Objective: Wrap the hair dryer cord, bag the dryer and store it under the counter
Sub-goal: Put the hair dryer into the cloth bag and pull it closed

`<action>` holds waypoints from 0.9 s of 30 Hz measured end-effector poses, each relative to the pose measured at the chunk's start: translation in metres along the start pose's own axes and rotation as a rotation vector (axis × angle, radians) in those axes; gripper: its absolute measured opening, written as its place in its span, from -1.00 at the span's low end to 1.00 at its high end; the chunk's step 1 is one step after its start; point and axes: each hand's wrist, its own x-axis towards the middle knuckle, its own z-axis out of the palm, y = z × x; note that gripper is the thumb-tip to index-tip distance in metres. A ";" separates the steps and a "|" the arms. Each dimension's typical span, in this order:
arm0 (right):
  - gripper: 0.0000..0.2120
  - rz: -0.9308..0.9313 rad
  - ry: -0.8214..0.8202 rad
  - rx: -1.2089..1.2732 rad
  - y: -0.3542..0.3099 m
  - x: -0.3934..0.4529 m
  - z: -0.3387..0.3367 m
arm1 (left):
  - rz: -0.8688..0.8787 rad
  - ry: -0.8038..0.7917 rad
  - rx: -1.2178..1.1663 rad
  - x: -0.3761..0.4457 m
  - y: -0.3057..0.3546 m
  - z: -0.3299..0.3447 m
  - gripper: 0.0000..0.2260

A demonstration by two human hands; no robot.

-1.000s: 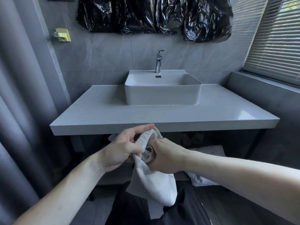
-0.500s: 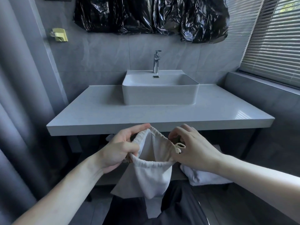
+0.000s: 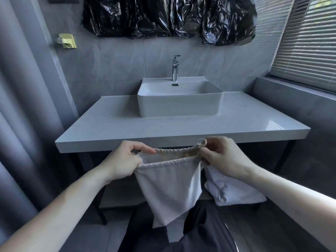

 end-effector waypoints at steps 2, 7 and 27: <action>-0.71 0.018 0.054 0.090 0.000 0.003 -0.005 | 0.020 0.043 0.045 0.001 0.010 0.000 -0.53; -0.75 0.062 0.086 0.147 0.006 0.007 -0.013 | 0.048 0.168 -0.011 0.013 0.021 -0.001 -0.77; -0.85 0.234 -0.289 0.670 -0.013 0.014 0.006 | 0.144 -0.174 -0.092 -0.021 0.057 0.018 -0.73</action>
